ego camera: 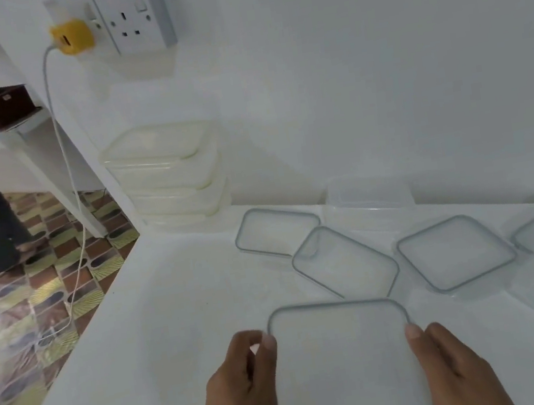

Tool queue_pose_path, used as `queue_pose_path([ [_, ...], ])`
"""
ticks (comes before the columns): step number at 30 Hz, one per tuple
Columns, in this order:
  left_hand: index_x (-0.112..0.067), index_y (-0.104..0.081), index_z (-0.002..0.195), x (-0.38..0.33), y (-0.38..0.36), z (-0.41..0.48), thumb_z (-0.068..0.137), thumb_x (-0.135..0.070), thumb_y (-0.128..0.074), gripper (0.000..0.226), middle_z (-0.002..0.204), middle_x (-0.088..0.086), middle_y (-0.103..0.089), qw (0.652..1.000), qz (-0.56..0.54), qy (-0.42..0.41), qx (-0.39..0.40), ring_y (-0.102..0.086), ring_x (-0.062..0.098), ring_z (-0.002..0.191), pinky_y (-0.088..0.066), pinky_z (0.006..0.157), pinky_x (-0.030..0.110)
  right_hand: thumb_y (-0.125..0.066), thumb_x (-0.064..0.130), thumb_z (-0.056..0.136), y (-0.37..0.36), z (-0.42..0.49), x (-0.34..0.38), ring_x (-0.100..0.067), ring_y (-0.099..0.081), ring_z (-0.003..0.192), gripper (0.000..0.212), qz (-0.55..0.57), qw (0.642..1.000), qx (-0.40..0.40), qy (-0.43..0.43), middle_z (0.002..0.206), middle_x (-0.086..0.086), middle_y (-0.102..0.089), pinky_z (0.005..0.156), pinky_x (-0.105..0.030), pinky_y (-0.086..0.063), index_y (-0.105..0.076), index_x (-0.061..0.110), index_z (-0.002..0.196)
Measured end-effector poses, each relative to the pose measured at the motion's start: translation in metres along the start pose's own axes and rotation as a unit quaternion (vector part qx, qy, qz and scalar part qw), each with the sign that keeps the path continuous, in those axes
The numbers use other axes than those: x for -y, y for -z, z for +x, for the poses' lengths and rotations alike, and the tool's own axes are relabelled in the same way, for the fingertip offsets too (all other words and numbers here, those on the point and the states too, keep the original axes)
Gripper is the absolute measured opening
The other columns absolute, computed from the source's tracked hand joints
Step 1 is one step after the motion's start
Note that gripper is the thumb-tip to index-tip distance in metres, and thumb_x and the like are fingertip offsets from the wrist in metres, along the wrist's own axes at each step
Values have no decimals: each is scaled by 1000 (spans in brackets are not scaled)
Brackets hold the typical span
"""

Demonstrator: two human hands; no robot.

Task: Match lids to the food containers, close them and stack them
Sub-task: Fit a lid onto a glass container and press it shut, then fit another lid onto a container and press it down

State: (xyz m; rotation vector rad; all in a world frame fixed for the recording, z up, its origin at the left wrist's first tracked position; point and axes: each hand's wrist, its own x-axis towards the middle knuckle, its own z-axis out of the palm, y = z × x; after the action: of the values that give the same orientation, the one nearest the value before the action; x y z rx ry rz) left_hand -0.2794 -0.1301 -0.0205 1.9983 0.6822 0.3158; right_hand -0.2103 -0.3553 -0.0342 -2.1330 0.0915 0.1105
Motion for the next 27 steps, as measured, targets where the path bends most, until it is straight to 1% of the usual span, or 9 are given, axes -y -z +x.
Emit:
queue_pose_path([
  [3, -30, -66, 84, -27, 11, 36, 99, -31, -60, 17, 74, 3, -65, 998, -24, -41, -31, -60, 13, 68, -43, 60, 16, -45, 56, 93, -3, 26, 41, -24, -47, 59, 46, -11, 999, 15, 42, 55, -2, -50, 63, -34, -41, -33, 18, 70],
  [7, -25, -66, 92, -56, 9, 109, 103, -32, -53, 19, 71, 1, -62, 991, -22, -104, -84, -56, 13, 69, -41, 63, 24, -33, 57, 98, -20, 88, 92, -37, -52, 66, 46, -66, 987, -45, 141, 56, -2, -47, 64, -47, -43, -32, 19, 71],
  [10, -20, -61, 85, -65, -2, 171, 105, -30, -47, 27, 81, 0, -56, 979, 13, -151, -135, -49, 10, 72, -32, 68, 31, -24, 53, 103, -41, 144, 119, -41, -58, 74, 44, -132, 974, -67, 170, 69, -11, -55, 67, -46, -47, -39, 17, 82],
  [13, -13, -54, 79, -75, -14, 218, 108, -30, -38, 37, 88, 3, -49, 979, 51, -142, -137, -50, 10, 70, -33, 70, 32, -19, 51, 105, -61, 191, 136, -37, -54, 75, 48, -174, 968, -76, 162, 71, -8, -52, 69, -43, -44, -42, 11, 91],
  [16, -10, -49, 83, -79, -26, 245, 109, -27, -31, 36, 98, 6, -45, 973, 119, -147, -136, -50, 33, 68, -39, 71, 40, -17, 49, 106, -77, 224, 137, -34, -49, 73, 46, -204, 963, -84, 153, 68, -3, -44, 66, -40, -38, -41, 13, 93],
  [18, -10, -45, 86, -80, -32, 256, 108, -21, -31, 29, 100, 7, -41, 967, 153, -153, -137, -47, 39, 63, -37, 65, 42, -16, 49, 106, -85, 239, 134, -36, -55, 73, 47, -215, 959, -89, 160, 67, -3, -46, 64, -40, -39, -42, 12, 93],
  [22, -4, -53, 112, -75, -45, 272, 101, -3, -40, 18, 116, 14, -44, 958, 209, -152, -126, -58, 45, 72, -32, 58, 41, -16, 48, 106, -100, 258, 130, -35, -57, 65, 44, -232, 953, -98, 170, 62, -1, -47, 58, -37, -37, -39, 12, 93],
  [25, 3, -36, 149, -63, -56, 279, 92, 9, -44, 58, 135, 17, -40, 954, 251, -131, -101, -64, 44, 88, -37, 63, 40, -17, 46, 107, -111, 259, 122, -33, -53, 61, 40, -269, 941, -94, 180, 61, 0, -48, 55, -36, -32, -35, 14, 93],
  [27, 6, -24, 156, -53, -62, 278, 88, 14, -44, 72, 141, 20, -37, 952, 261, -135, -86, -64, 42, 92, -44, 68, 41, -17, 46, 107, -116, 254, 113, -35, -60, 68, 38, -296, 936, -73, 175, 65, -3, -54, 56, -36, -32, -34, 15, 94],
])
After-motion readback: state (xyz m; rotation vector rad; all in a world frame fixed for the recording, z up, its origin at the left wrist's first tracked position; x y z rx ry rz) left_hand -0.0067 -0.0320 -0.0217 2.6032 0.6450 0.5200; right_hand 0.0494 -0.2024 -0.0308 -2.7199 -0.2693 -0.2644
